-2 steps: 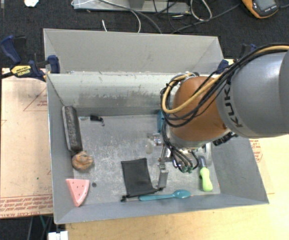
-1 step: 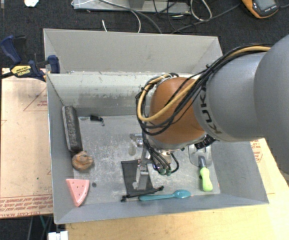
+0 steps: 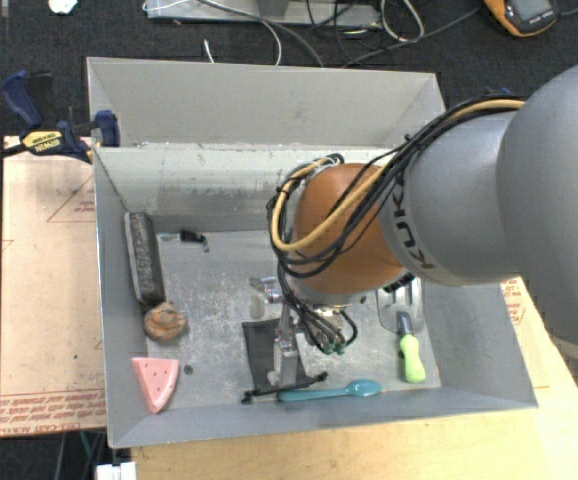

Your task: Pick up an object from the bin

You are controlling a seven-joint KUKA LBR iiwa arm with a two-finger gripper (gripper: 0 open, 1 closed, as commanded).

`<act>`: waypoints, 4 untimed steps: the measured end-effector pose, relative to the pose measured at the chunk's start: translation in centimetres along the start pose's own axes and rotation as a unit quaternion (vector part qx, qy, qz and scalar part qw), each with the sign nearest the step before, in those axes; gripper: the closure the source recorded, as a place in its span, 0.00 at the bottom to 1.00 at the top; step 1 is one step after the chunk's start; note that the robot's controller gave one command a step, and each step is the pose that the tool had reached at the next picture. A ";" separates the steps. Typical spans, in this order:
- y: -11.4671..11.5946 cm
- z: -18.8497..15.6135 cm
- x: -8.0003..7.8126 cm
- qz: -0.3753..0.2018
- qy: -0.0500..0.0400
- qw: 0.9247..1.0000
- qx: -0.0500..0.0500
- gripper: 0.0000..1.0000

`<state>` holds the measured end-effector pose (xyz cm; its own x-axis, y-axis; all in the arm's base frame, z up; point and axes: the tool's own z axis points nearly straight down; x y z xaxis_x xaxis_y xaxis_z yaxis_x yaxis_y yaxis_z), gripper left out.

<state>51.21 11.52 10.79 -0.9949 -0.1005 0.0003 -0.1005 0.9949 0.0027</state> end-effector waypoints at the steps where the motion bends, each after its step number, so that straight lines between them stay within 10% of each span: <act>1: -3.1 1.9 -0.9 0.040 -0.003 0.999 -0.001 0.00; 4: -3.9 1.4 -2.3 -0.100 -0.003 0.995 -0.001 0.00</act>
Offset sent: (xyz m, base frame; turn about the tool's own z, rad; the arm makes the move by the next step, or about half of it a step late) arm 0.0070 -0.0542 0.0065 -0.0804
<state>53.87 7.86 9.38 -0.9552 -0.2959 -0.0061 -0.2959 0.9552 0.0037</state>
